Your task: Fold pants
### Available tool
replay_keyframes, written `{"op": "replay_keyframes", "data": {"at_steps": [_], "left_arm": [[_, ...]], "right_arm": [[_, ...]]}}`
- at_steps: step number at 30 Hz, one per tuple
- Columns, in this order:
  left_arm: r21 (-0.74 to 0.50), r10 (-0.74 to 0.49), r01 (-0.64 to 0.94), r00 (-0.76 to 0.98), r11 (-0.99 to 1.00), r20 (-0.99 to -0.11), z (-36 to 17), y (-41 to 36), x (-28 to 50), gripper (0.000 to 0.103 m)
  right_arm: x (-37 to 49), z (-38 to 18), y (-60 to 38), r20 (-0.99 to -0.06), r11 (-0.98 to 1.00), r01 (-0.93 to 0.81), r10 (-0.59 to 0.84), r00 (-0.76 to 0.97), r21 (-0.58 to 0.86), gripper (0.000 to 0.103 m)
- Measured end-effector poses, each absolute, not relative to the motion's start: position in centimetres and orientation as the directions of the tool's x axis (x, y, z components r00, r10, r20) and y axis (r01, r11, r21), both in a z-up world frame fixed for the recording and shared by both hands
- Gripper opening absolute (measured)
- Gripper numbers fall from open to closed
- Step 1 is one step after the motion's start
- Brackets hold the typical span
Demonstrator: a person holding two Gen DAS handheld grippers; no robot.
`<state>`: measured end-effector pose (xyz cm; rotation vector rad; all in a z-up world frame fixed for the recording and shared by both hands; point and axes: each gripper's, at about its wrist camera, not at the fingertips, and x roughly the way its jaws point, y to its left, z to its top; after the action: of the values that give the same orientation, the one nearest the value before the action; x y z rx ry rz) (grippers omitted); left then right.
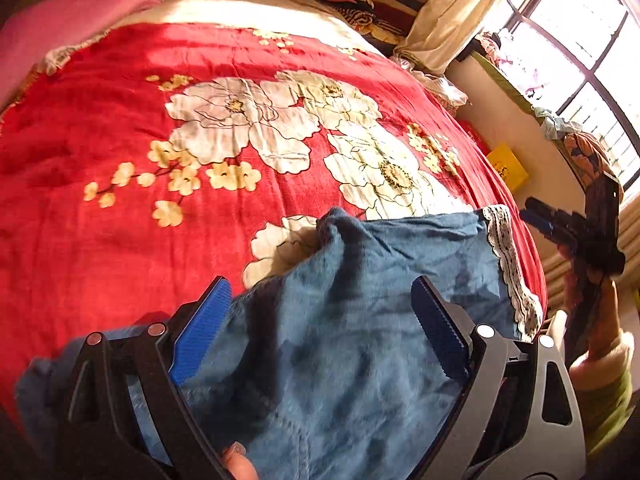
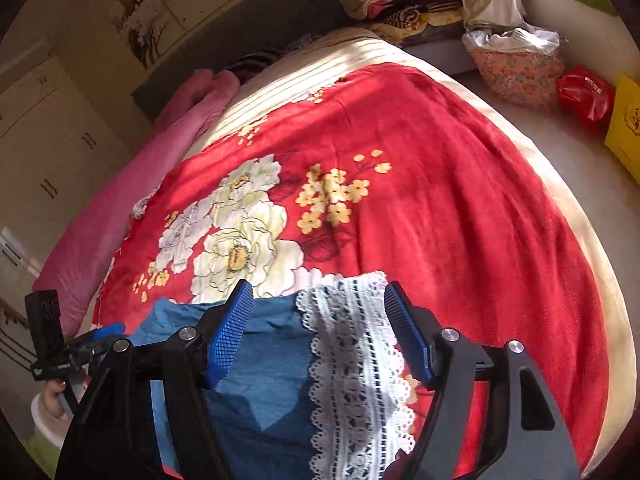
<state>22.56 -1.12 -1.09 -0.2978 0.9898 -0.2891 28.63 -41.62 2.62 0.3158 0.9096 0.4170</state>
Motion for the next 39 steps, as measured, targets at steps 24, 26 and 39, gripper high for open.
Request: {"op": "replay_keyframes", "data": {"at_steps": [24, 26, 39], "left_arm": [[-0.285, -0.287, 0.088, 0.532, 0.954, -0.796, -5.0, -3.8, 26.9, 0.019], [-0.275, -0.272, 0.079, 0.551, 0.958, -0.789, -4.3, -3.4, 26.4, 0.052], [-0.225, -0.289, 0.181, 0.626, 0.957, -0.724, 2.3, -6.7, 21.2, 0.074]], "right_arm": [[29.6, -3.4, -40.4, -0.727, 0.880, -0.225, 0.474, 0.497, 0.419, 0.032], [28.7, -2.1, -40.9, -0.724, 0.894, -0.204, 0.443, 0.529, 0.398, 0.042], [17.6, 4.7, -41.3, -0.591, 0.917, -0.230, 0.387, 0.708, 0.326, 0.077]]}}
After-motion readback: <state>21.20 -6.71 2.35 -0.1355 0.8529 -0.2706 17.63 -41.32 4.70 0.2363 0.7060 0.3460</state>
